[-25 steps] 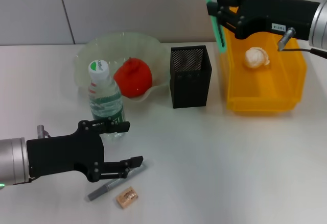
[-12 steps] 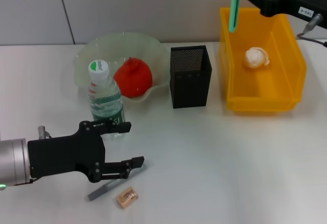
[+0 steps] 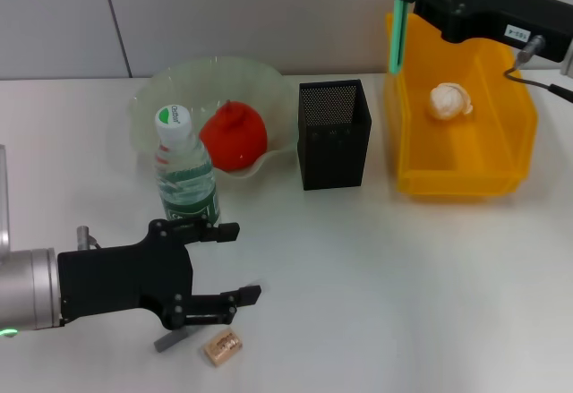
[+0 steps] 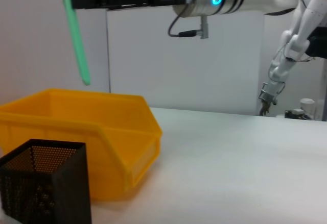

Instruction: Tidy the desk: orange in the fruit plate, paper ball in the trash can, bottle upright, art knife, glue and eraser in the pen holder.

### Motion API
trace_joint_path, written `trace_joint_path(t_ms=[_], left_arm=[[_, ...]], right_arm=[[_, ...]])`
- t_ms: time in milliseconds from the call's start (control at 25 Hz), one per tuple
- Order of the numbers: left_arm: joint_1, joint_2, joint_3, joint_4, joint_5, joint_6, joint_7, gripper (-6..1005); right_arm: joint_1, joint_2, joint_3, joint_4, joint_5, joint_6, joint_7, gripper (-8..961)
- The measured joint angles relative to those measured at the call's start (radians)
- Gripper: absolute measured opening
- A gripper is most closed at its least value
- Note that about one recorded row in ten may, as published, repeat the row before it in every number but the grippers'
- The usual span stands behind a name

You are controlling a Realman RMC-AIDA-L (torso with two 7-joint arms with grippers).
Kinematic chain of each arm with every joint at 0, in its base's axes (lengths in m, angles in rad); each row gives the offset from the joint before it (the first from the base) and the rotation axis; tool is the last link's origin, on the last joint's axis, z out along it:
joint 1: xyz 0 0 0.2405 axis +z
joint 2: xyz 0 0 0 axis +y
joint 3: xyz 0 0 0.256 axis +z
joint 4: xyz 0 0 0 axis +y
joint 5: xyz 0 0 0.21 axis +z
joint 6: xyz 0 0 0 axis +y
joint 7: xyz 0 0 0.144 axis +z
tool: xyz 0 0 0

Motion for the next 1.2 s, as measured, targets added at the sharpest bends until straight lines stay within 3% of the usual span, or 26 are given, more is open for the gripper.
trace_joint_path(t_ms=[640, 1200], left_arm=[[0.003, 0.0, 0.036, -0.003, -0.024, -0.008, 0.027, 801], [0.001, 0.0, 0.039, -0.024, -0.034, -0.009, 0.043, 801]], right_arm=[[0.095, -0.002, -0.026, -0.158, -0.008, 0.083, -0.035, 180], [0.117, 0.006, -0.088, -0.209, -0.004, 0.14, -0.061, 180]])
